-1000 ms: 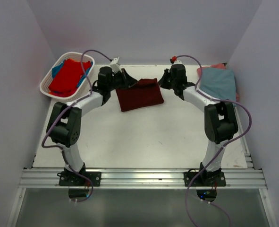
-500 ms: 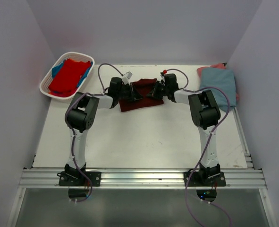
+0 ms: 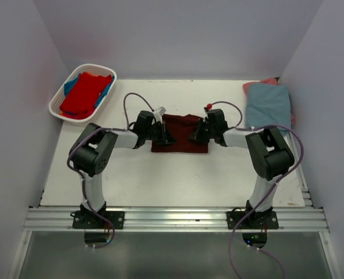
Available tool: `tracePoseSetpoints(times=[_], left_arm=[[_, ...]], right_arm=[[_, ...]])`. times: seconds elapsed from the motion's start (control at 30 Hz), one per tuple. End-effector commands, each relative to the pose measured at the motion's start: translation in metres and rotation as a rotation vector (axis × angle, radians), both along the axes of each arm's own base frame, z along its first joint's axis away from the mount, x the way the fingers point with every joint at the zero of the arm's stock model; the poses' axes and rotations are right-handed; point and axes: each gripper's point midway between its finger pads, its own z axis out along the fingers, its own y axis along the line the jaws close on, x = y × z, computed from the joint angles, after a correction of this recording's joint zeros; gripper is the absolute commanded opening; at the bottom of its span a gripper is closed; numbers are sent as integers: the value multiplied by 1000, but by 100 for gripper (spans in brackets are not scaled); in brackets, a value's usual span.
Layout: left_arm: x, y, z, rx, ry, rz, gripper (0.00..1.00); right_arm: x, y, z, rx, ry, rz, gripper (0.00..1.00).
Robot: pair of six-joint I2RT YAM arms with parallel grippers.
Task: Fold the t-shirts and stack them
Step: Fold the long partially folded tshirt into a neat square
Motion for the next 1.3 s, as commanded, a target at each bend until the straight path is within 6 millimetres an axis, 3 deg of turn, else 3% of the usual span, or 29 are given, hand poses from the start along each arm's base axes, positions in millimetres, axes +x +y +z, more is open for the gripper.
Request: tracePoseSetpoints(times=[0.0,0.07,0.17,0.27,0.33,0.43,0.53,0.63,0.73,0.77,0.83,0.87,1.0,1.07,1.13,1.27], left_arm=[[-44,4,1,67,46,-17,0],[-72,-2,4,77,59,-52,0],[-106,-10,5,90,79,-96,0],[-132,-20,11,92,90,-138,0],[-136,-25,21,87,66,-142,0],[-126,-37,59,53,-66,-120,0],[-102,-55,107,-20,-237,-114,0],[-85,-72,108,-36,-267,-130,0],[-72,-99,101,-99,-270,-199,0],[-73,-113,97,-148,-261,-258,0],[-66,-127,102,-213,-289,-284,0],[-71,-133,89,-234,-248,-315,0],[-75,-143,88,-308,-230,-359,0],[-75,-146,93,-328,-241,-371,0],[-73,-147,90,-317,-247,-379,0],[-53,-149,71,-253,-249,-338,0]], right_arm=[[-60,-44,-37,-194,134,-38,0],[-72,-39,-19,-172,103,-18,0],[-96,-36,-8,-174,95,14,0],[-98,-31,25,-128,38,21,0],[-92,-31,48,-119,-10,15,0],[-81,-28,69,-114,-69,18,0],[-73,-27,73,-126,-77,10,0],[-74,-30,70,-139,-63,-7,0],[-77,-51,75,-193,-90,-88,0],[-75,-64,89,-224,-144,-146,0],[-84,-86,97,-281,-156,-217,0],[-86,-104,111,-316,-200,-283,0],[-97,-141,147,-380,-296,-421,0],[-103,-150,160,-394,-323,-440,0],[-105,-153,160,-413,-314,-431,0],[-105,-147,142,-425,-255,-385,0]])
